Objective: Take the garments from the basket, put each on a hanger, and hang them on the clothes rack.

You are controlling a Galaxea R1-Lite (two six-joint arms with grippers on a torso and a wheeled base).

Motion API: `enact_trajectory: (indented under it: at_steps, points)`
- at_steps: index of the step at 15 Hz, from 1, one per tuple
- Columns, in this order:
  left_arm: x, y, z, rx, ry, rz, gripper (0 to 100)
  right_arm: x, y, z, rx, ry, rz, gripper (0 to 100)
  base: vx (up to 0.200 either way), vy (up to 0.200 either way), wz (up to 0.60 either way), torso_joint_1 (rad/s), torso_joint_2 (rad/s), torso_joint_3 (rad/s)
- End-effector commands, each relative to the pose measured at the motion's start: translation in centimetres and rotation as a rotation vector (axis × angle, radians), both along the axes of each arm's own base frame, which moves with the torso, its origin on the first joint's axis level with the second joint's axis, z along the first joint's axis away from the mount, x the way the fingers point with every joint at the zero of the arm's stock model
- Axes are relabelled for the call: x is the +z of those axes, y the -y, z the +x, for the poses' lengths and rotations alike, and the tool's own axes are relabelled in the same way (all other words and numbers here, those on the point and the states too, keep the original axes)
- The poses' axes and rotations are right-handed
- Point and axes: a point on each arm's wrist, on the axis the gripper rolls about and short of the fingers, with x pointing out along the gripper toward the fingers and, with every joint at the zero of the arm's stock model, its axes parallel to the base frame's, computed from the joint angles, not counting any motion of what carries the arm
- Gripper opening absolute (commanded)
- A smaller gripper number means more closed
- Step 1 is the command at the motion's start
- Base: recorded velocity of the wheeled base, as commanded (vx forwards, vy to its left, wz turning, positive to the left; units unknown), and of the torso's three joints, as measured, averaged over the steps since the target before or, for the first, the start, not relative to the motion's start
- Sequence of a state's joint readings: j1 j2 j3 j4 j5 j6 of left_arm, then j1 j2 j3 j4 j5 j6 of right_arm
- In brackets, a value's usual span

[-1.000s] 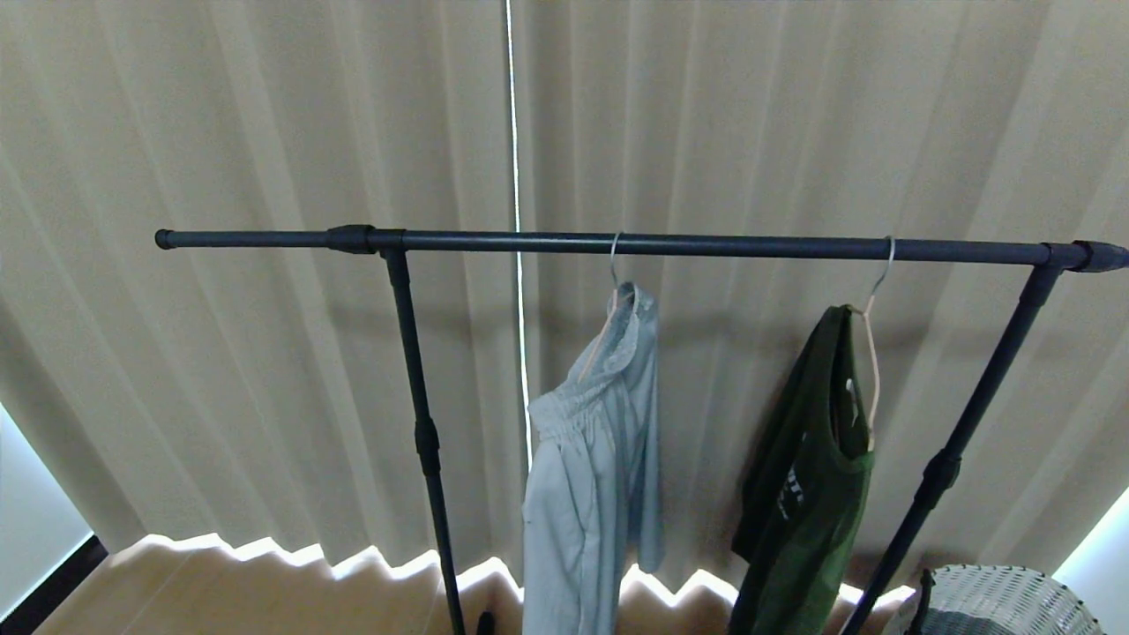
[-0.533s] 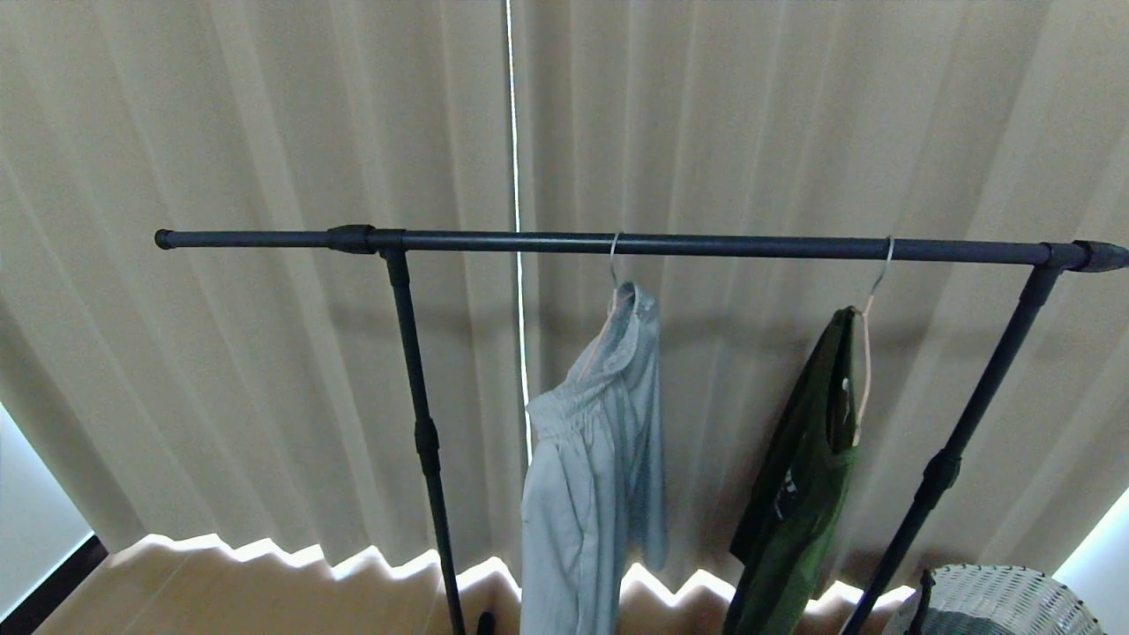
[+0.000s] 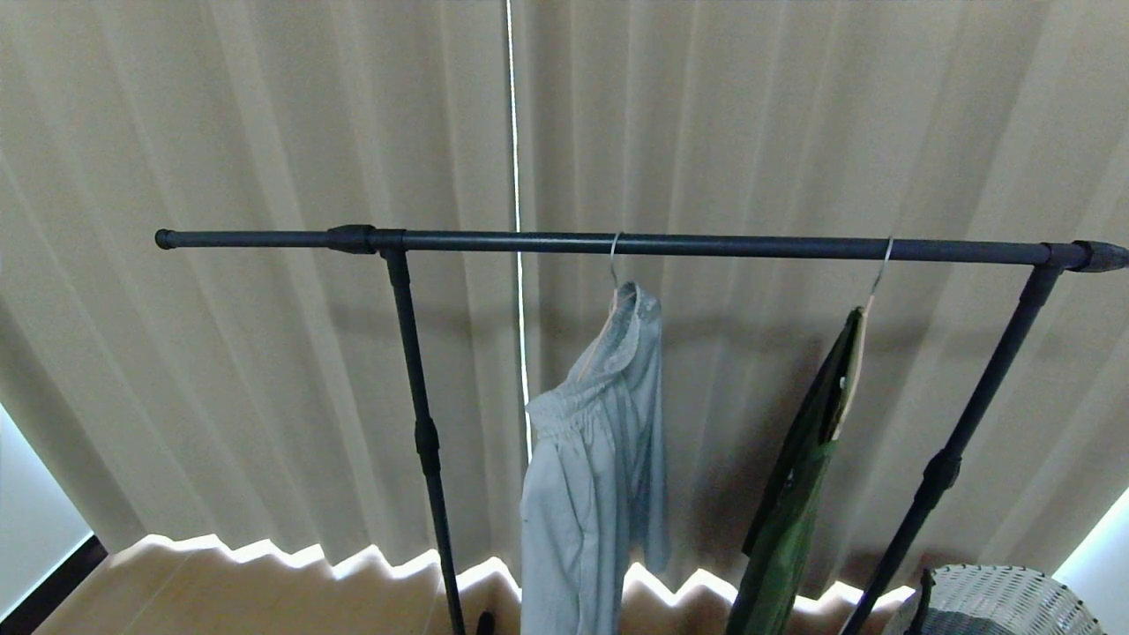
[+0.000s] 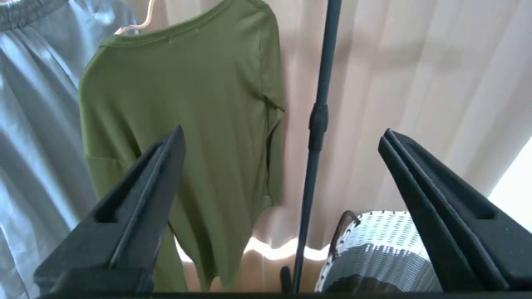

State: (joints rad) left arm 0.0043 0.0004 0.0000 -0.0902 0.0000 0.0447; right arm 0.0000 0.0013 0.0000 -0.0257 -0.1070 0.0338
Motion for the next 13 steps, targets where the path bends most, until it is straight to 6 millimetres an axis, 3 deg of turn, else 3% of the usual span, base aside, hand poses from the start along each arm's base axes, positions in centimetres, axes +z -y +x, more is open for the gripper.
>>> enact_trajectory:
  at_steps: [1, 13]
  points:
    - [0.00, 0.00, 0.00, 0.000, 0.001, 0.000, 100, -0.02, 0.00, -0.01, 0.000, 0.000, 0.001, 100, 0.000, 0.000, 0.00, 0.000, 0.00, 0.000]
    - [0.00, 0.00, 0.00, 0.000, 0.001, 0.000, 100, -0.02, 0.00, -0.01, 0.000, 0.001, 0.006, 100, 0.000, 0.000, 0.00, 0.000, 0.00, 0.000]
